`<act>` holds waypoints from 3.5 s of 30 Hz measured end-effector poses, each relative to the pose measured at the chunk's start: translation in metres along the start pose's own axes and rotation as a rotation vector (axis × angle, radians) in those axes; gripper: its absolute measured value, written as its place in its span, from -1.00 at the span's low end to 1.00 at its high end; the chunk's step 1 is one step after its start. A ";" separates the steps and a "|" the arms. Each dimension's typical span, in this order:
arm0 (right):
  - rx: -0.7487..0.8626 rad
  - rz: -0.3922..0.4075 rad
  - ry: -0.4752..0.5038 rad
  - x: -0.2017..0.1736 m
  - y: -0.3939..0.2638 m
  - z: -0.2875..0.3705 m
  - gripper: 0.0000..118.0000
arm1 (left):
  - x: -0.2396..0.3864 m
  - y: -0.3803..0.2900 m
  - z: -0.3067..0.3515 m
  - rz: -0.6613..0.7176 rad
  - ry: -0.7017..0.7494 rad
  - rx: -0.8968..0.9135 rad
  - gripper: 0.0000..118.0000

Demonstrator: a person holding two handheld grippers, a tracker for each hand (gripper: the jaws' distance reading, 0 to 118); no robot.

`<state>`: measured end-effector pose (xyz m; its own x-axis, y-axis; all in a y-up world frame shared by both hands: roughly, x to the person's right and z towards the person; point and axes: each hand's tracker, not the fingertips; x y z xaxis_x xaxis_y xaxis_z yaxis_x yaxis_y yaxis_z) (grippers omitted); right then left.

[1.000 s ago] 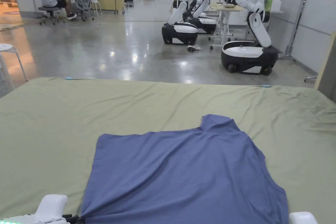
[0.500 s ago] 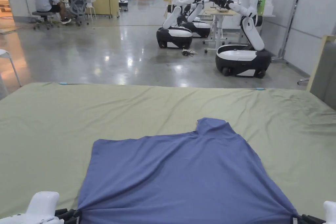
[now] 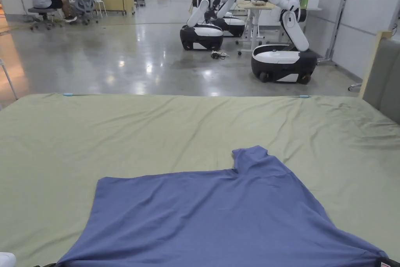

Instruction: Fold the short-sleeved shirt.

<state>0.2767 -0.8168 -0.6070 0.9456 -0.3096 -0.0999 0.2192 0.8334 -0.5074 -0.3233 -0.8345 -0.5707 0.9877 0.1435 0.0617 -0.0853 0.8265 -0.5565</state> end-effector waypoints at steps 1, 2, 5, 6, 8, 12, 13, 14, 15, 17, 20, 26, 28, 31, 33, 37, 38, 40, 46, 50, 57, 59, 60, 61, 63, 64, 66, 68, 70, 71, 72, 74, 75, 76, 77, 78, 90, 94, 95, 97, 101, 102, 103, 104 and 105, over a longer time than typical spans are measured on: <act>0.001 -0.002 0.007 0.004 0.002 -0.005 -0.98 | -0.001 0.001 -0.002 0.005 0.003 0.000 -0.95; 0.001 -0.005 0.012 0.005 0.004 -0.011 -0.98 | -0.003 0.002 -0.005 0.014 0.004 -0.001 -0.95; -0.004 0.005 0.012 0.005 0.017 -0.036 -0.98 | -0.007 0.009 -0.020 0.037 0.012 -0.003 -0.95; -0.009 0.010 0.018 0.006 0.022 -0.047 -0.98 | -0.008 0.012 -0.027 0.037 0.016 -0.004 -0.95; -0.017 0.015 0.024 0.005 0.035 -0.073 -0.98 | -0.014 0.021 -0.045 0.053 0.028 -0.030 -0.95; -0.065 0.012 0.027 0.004 0.057 -0.134 -0.98 | -0.024 0.038 -0.087 0.057 0.066 -0.073 -0.95; -0.077 0.015 0.021 0.004 0.061 -0.152 -0.98 | -0.026 0.043 -0.100 0.051 0.078 -0.090 -0.95; -0.083 0.011 0.018 0.003 0.064 -0.164 -0.98 | -0.027 0.046 -0.110 0.051 0.084 -0.099 -0.95; -0.103 0.010 0.017 0.003 0.067 -0.179 -0.98 | -0.030 0.049 -0.122 0.060 0.091 -0.109 -0.95; -0.122 -0.002 -0.003 0.001 0.070 -0.206 -0.98 | -0.036 0.056 -0.146 0.099 0.108 -0.152 -0.95; -0.168 -0.012 -0.043 0.002 0.069 -0.243 -0.98 | -0.038 0.059 -0.174 0.121 0.124 -0.185 -0.95; -0.178 -0.093 -0.061 0.012 0.063 -0.302 -0.98 | -0.038 0.053 -0.214 0.090 0.172 -0.239 -0.95; -0.167 -0.091 -0.074 0.010 0.064 -0.314 -0.98 | -0.043 0.046 -0.229 0.110 0.184 -0.248 -0.95; -0.211 -0.058 -0.115 0.003 0.062 -0.323 -0.98 | -0.051 0.042 -0.239 0.108 0.192 -0.272 -0.95; -0.204 -0.039 -0.121 0.008 0.059 -0.338 -0.98 | -0.054 0.040 -0.238 0.124 0.197 -0.254 -0.95; -0.170 -0.067 -0.109 0.004 0.063 -0.335 -0.98 | -0.052 0.040 -0.239 0.115 0.206 -0.248 -0.95; -0.171 -0.063 -0.113 0.001 0.062 -0.335 -0.98 | -0.051 0.041 -0.239 0.102 0.213 -0.248 -0.95; -0.188 -0.045 -0.121 -0.001 0.060 -0.338 -0.98 | -0.046 0.043 -0.238 0.097 0.217 -0.252 -0.95; -0.208 0.002 -0.161 -0.007 0.058 -0.329 -0.40 | -0.040 0.041 -0.234 0.081 0.235 -0.249 -0.33; -0.088 0.035 -0.103 -0.009 0.060 -0.288 0.87 | -0.039 0.048 -0.189 0.005 0.180 -0.055 0.95; 0.090 0.260 -0.111 -0.018 0.060 -0.153 1.00 | -0.015 0.053 -0.048 -0.106 0.283 0.142 0.95; 0.096 0.257 -0.107 -0.016 0.049 -0.116 0.81 | -0.010 0.044 -0.015 -0.072 0.304 0.191 0.56; 0.134 0.248 -0.110 -0.015 0.040 -0.099 0.35 | -0.006 0.038 -0.003 -0.040 0.308 0.220 -0.32; 0.192 0.260 -0.134 -0.025 0.035 -0.073 -0.59 | -0.005 0.030 0.008 -0.044 0.326 0.256 -1.00; 0.238 0.255 -0.240 -0.030 0.012 -0.045 -1.00 | 0.000 0.013 0.018 -0.030 0.392 0.295 -1.00; 0.219 0.270 -0.204 -0.029 0.002 -0.033 -1.00 | 0.000 0.006 0.020 -0.036 0.356 0.270 -1.00; 0.123 0.243 -0.177 -0.021 -0.009 -0.043 -1.00 | 0.000 -0.003 0.016 -0.037 0.325 0.214 -1.00; 0.118 0.218 -0.184 -0.018 -0.016 -0.039 -1.00 | -0.001 -0.010 -0.001 -0.039 0.293 0.148 -1.00; 0.114 0.219 -0.191 -0.023 -0.020 -0.040 -1.00 | 0.001 -0.009 -0.018 -0.066 0.252 0.082 -1.00; 0.104 0.216 -0.197 -0.023 -0.020 -0.043 -1.00 | 0.000 -0.008 -0.030 -0.068 0.229 0.069 -1.00; 0.103 0.212 -0.197 -0.024 -0.019 -0.044 -1.00 | -0.001 -0.007 -0.041 -0.060 0.201 0.037 -0.88; 0.110 0.186 -0.184 -0.023 -0.020 -0.039 -1.00 | -0.005 -0.003 -0.072 -0.062 0.157 -0.035 -0.79; 0.109 0.181 -0.182 -0.024 -0.018 -0.040 -1.00 | -0.010 -0.002 -0.089 -0.057 0.136 -0.059 -0.51; 0.110 0.181 -0.178 -0.026 -0.018 -0.041 -1.00 | -0.015 -0.002 -0.104 -0.052 0.143 -0.044 0.00; 0.118 0.175 -0.175 -0.022 -0.019 -0.037 -1.00 | -0.017 -0.003 -0.116 -0.053 0.153 -0.040 0.61; 0.121 0.173 -0.179 -0.022 -0.018 -0.037 -1.00 | -0.020 -0.003 -0.129 -0.066 0.176 -0.040 0.86; 0.104 0.122 -0.193 -0.012 -0.017 -0.040 -1.00 | -0.050 -0.003 -0.213 0.036 0.122 -0.285 -0.32; 0.078 0.127 -0.193 -0.015 -0.021 -0.045 -1.00 | -0.023 0.005 -0.189 -0.065 0.103 -0.169 -0.91; 0.069 0.126 -0.188 -0.016 -0.022 -0.048 -1.00 | -0.022 0.001 -0.191 -0.079 0.129 -0.181 -0.91; 0.051 0.129 -0.178 -0.015 -0.022 -0.053 -1.00 | -0.027 0.004 -0.187 -0.032 0.075 -0.193 -0.92; 0.017 0.129 -0.156 -0.011 -0.012 -0.073 -1.00 | -0.026 0.009 -0.167 -0.004 0.064 -0.189 -0.92; 0.008 0.131 -0.152 -0.009 -0.007 -0.080 -0.83 | -0.028 0.011 -0.163 0.015 0.058 -0.185 -0.91; -0.006 0.137 -0.141 -0.006 -0.001 -0.090 -0.83 | -0.032 0.012 -0.162 0.038 0.036 -0.183 -0.91; -0.019 0.142 -0.141 -0.004 0.005 -0.099 -0.71 | -0.032 0.012 -0.160 0.039 0.035 -0.177 -0.91; -0.044 0.136 -0.156 0.003 0.012 -0.113 -0.33 | -0.031 0.013 -0.158 0.030 0.037 -0.175 -0.92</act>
<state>0.2548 -0.8594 -0.7104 0.9923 -0.1179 -0.0386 0.0791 0.8410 -0.5352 -0.3340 -0.9145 -0.7106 0.9895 0.1441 0.0141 -0.0942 0.7141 -0.6937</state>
